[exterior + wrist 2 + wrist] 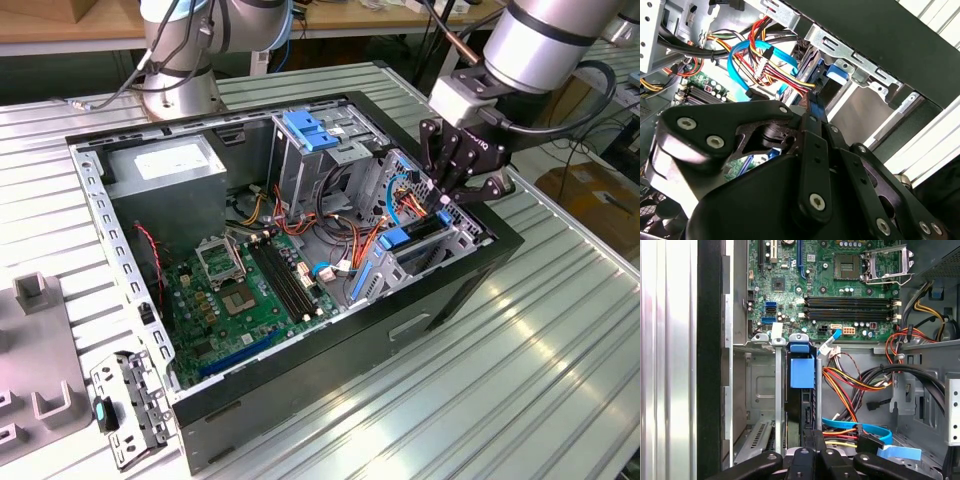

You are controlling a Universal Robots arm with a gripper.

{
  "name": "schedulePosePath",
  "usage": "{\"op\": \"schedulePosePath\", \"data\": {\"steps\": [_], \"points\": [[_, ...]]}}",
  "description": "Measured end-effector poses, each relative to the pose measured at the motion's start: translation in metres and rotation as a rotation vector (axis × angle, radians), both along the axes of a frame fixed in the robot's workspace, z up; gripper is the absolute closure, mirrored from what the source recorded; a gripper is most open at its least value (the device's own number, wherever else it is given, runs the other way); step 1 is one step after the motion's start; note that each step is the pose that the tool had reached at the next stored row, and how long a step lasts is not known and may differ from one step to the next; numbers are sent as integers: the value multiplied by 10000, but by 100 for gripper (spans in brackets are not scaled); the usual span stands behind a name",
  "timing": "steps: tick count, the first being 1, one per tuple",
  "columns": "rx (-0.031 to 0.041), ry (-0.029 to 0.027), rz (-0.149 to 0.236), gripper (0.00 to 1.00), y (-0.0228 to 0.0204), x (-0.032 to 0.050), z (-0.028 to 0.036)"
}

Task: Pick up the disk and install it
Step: 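Insert the second disk wire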

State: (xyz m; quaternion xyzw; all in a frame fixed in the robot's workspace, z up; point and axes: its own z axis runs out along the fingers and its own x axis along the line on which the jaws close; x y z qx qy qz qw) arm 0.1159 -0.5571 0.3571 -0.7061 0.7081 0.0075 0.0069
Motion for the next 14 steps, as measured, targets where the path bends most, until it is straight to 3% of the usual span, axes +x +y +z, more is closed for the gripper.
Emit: {"op": "schedulePosePath", "data": {"steps": [7, 14], "points": [[-1, 0, 1, 89, 0, -3, 5], [0, 0, -1, 89, -1, -70, 4]]}}
